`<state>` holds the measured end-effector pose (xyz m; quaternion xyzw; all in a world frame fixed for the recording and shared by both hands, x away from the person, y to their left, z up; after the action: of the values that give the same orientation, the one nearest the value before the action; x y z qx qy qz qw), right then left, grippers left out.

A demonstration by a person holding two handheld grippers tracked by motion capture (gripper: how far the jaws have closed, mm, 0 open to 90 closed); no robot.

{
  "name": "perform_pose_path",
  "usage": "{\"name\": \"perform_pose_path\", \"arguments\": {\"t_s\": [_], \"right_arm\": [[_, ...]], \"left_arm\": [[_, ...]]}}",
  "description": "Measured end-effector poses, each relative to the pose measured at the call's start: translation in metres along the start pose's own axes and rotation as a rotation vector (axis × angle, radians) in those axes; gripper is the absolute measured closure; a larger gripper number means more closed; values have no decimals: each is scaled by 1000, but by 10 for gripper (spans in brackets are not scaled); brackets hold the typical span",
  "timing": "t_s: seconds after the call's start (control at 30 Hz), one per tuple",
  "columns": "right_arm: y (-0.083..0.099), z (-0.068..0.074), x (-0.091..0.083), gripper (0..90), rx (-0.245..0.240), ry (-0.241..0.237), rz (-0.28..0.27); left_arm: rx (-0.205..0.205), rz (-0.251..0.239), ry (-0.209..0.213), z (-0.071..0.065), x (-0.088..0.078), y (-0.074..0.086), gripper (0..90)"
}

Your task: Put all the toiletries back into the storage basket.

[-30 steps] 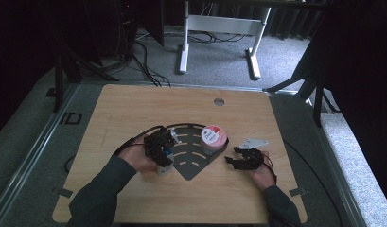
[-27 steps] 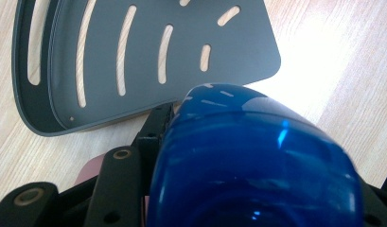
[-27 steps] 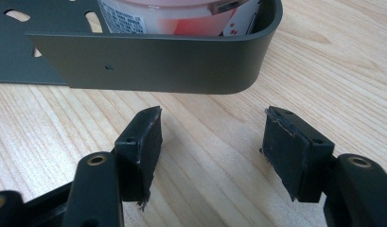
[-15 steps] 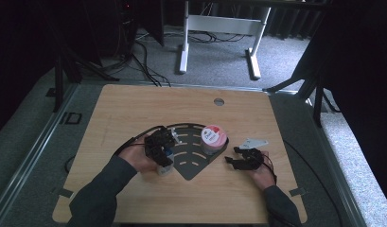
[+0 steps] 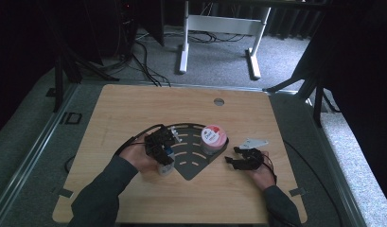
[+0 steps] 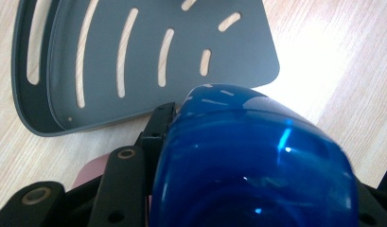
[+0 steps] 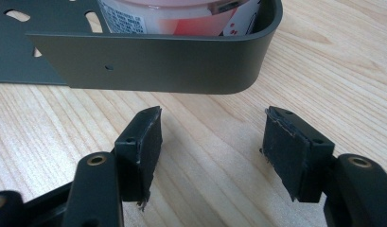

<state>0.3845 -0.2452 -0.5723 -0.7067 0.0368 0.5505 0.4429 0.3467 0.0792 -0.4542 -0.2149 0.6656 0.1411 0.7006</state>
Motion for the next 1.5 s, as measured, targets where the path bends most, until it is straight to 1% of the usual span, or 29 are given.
{"name": "perform_pose_path", "arguments": {"t_s": [0.13,0.3,0.37,0.4,0.53,0.67,0.77,0.8,0.87,0.97,1.07,1.23,1.43,1.5], "right_arm": [[0,0,0,379,0,0,0],[0,0,0,379,0,0,0],[0,0,0,379,0,0,0],[0,0,0,379,-1,1,0],[0,0,0,379,-1,1,0],[0,0,0,379,-1,1,0],[0,0,0,379,0,0,0],[0,0,0,378,0,0,0],[0,0,0,378,0,-1,0],[0,0,0,378,1,-1,0],[0,0,0,378,0,-1,0],[0,0,0,378,1,-1,0],[0,0,0,378,0,-1,0],[0,0,0,378,1,-1,0]], "left_arm": [[-5,-29,21,-1,-5,-1,552],[-13,-41,33,-1,-7,-5,552],[-17,-45,30,-2,-7,-7,552],[-23,-44,35,-2,-7,-8,552],[-14,-51,31,-3,-8,-14,552],[-15,-46,12,-5,-7,-21,552],[-20,-48,11,-5,-7,-22,552],[-36,-52,7,-4,-7,-28,552],[-44,-55,5,-4,-8,-31,552],[-46,-55,-1,-3,-9,-36,552],[-60,-58,0,-2,-8,-40,552],[-76,-60,-23,-2,-9,-48,553],[-94,-71,-27,0,-11,-58,553],[-102,-71,-37,1,-10,-60,553]]}}
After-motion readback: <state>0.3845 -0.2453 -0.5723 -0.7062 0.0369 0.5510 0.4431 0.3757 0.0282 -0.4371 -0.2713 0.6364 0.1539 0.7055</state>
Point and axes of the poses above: each handheld gripper's, and its own axes: x roughly forward along the jaws, y roughly out of its underside, z roughly to its left, the point moved 2 cm from there along x, roughly forward along the jaws, and after that the axes turned 12 degrees about z, right-handed, at the moved point
